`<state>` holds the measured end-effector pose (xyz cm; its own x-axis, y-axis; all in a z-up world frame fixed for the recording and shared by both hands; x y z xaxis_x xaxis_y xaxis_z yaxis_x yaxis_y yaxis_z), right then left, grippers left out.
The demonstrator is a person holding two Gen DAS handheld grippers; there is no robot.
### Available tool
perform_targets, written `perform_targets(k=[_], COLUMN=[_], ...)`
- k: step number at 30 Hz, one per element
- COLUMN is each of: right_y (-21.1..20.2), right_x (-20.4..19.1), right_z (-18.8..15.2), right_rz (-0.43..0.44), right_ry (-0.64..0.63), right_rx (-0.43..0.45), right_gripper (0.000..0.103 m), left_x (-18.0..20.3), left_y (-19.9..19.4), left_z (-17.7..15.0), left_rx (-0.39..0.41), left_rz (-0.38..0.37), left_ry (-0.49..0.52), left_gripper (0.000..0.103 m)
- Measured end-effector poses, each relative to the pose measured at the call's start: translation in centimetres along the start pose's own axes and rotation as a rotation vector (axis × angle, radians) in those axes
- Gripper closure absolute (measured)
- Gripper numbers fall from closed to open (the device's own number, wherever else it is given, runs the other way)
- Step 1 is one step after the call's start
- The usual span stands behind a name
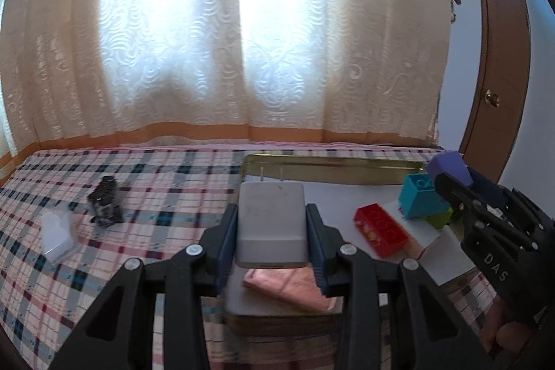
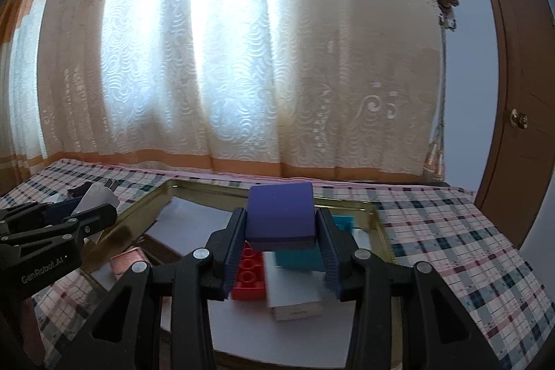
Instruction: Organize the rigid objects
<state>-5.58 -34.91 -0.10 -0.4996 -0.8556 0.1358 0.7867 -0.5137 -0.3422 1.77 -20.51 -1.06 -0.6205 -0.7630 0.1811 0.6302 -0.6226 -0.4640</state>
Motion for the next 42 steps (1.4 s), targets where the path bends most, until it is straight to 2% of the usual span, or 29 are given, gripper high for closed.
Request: perform_targets(k=[12, 20, 34, 42], right_y=[1.7, 2.7, 3.5, 4.3], right_x=[4.3, 5.8, 3.7, 2.5], right_z=[-0.4, -0.7, -0.4, -0.8], right_rz=[-0.062, -0.079, -0.03, 0.03], right_ry=[0.032, 0.056, 0.02, 0.027], right_rx=[-0.038, -0.068, -0.069, -0.123], right_gripper=[0.059, 0.06, 0.06, 0.06], left_x=[4.3, 6.2, 5.8, 5.2], left_y=[3.2, 5.2, 6.9, 7.9], left_z=[0.4, 0.4, -0.2, -0.4], left_rx=[-0.033, -0.054, -0.091, -0.125], left_rz=[-0.059, -0.074, -0.034, -0.003], left_ry=[0.018, 0.027, 0.034, 0.022], left_gripper=[0.066, 0.066, 0.066, 0.066])
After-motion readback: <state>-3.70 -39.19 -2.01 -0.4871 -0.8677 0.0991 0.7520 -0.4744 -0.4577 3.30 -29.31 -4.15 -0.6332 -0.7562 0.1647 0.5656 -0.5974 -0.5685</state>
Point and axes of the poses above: each gripper's, at about its wrist camera, not at the fingertips, and y roughly the way its jaws point, x to its right, z to its top, the point moved 7 cm from there along y, roughly the way its jaws point, and after that the axes turned 11 degrees about -z, right-handed, at the moved point
